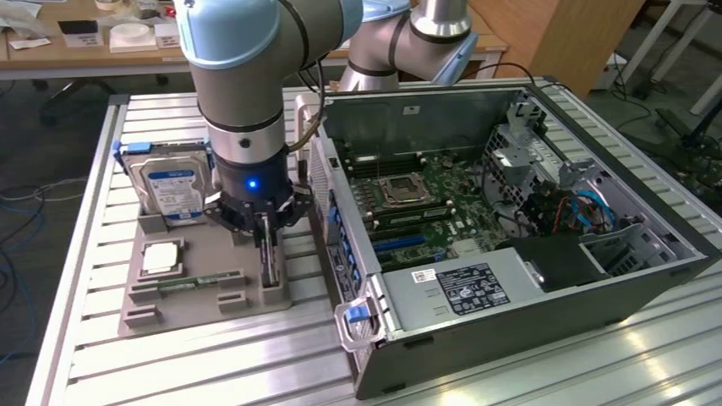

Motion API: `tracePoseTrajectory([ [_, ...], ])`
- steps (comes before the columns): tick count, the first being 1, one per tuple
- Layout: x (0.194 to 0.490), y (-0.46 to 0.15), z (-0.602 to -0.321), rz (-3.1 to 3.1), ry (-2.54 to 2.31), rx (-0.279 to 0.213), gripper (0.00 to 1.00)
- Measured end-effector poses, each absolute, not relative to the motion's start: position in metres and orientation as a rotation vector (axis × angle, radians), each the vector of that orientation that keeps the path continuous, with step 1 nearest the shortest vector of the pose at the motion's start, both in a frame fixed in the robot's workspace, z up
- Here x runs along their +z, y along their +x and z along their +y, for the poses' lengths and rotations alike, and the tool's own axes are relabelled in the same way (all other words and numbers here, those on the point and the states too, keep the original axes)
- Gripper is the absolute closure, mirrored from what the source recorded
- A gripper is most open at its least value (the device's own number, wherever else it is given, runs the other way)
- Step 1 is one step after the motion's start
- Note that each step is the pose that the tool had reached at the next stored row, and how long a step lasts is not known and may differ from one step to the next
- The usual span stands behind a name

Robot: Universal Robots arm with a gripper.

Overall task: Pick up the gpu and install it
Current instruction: 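Pick up the gpu and move the gpu toward the slot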

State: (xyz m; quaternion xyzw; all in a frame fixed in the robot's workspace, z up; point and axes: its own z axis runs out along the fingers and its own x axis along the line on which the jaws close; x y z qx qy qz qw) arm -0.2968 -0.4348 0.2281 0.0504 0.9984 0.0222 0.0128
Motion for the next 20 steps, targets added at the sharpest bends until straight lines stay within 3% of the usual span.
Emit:
tracePoseTrajectory([
  [20, 0.2368, -0.2968, -0.4348, 3.113, 0.121, 0.07, 0.73],
])
